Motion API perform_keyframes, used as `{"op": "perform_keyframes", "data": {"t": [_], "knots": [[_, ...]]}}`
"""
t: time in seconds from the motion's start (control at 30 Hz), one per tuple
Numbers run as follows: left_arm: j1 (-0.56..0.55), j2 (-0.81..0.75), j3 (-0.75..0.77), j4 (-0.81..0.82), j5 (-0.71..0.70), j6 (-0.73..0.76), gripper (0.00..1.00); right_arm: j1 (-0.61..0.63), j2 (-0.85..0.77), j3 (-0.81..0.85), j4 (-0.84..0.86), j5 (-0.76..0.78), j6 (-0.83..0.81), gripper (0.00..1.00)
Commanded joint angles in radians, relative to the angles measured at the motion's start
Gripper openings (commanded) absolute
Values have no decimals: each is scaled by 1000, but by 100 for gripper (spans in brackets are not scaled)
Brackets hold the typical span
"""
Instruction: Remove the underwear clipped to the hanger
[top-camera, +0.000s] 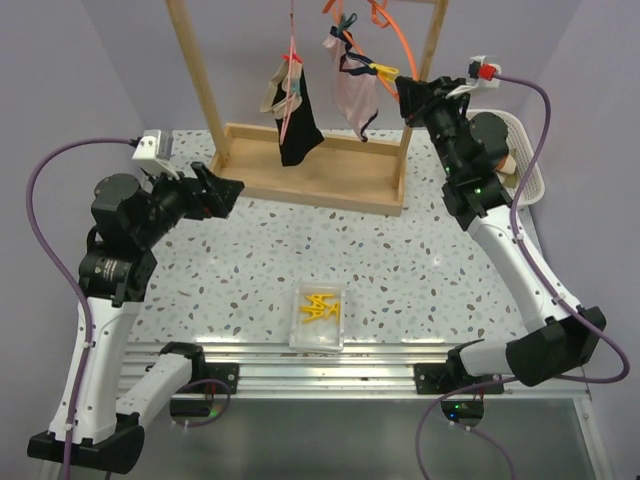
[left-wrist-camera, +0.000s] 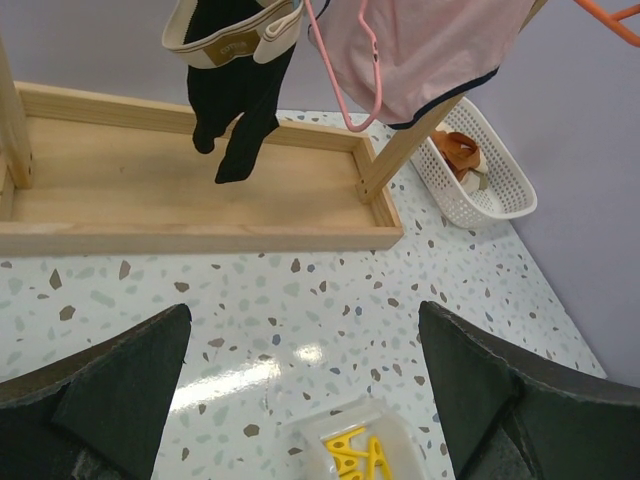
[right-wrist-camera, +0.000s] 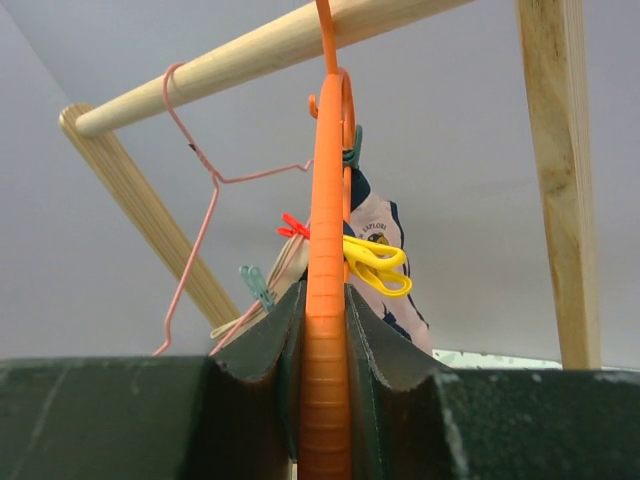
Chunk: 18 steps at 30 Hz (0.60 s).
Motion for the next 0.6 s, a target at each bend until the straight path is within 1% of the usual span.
{"op": "perform_keyframes", "data": {"t": [0.0,0.07,0.17,0.23,0.27,0.33,0.4,0.43,0.47,0.53,0.57], "knots": [[-8,3,4,58,24,8,100,0,-51,-14,200,32,45,0],[-8,3,9,58,24,8,100,-1,-62,-6,179,22,27,0],[-8,9,21,61,36,8,100,-1,-103,-21,101,-10,-7,0],[-8,17,36,67,49,8,100,0,-145,-81,78,-10,-24,0],[-8,20,42,68,61,7,100,-1,-200,-102,62,-27,-45,0],[-9,30,62,79,78,4,100,0,-257,-165,1,-61,-64,0],[-11,43,79,93,122,-2,100,0,-332,-196,-92,-92,-105,0],[-15,49,87,108,140,-2,100,0,-350,-201,-143,-136,-125,0],[-17,55,93,117,179,-5,100,-1,-390,-199,-266,-148,-165,0],[-25,72,110,145,222,-9,100,0,-433,-199,-405,-121,-200,0],[-26,79,114,151,265,-9,100,0,-459,-196,-482,-42,-226,0]]}}
